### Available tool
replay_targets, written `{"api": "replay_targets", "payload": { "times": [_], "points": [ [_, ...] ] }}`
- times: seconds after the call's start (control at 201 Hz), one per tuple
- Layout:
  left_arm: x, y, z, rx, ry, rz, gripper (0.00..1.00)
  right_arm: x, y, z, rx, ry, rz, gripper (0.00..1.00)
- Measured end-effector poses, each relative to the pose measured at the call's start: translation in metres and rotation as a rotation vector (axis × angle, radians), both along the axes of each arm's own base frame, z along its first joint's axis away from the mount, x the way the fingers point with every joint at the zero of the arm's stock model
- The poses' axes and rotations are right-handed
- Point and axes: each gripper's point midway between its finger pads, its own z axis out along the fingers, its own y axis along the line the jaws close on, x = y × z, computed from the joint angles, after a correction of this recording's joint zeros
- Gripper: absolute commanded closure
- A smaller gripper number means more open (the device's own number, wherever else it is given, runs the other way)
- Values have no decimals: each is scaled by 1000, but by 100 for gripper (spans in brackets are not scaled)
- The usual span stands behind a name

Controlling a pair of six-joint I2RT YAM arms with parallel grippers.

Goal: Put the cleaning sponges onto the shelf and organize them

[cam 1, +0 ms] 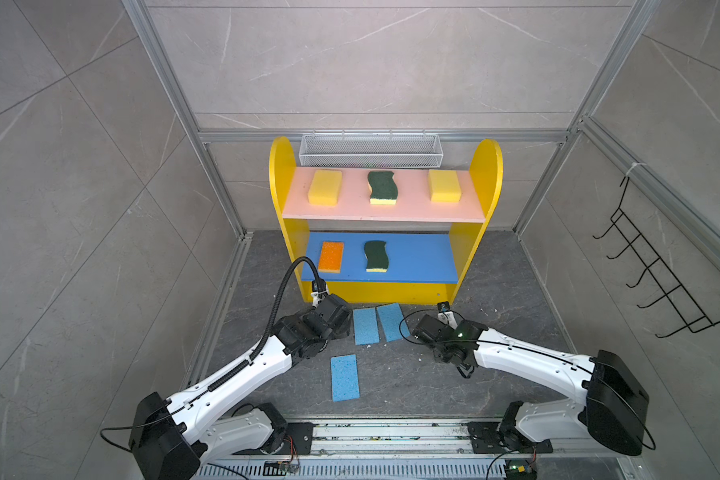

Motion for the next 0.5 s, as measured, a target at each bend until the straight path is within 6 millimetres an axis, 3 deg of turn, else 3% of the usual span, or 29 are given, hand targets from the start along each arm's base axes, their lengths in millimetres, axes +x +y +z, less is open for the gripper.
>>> {"api": "replay_targets", "payload": {
  "times": [0.144, 0.314, 0.498],
  "points": [
    [-2, -5, 4, 3, -16, -12, 31, -1, 11, 5, -170, 24, 59, 85],
    [-5, -8, 7, 6, -29, -20, 31, 0, 26, -4, -399, 49, 110, 84],
    [-10, 2, 19, -6, -61, -1, 32, -4, 54, -10, -575, 16, 191, 81]
  ]
}}
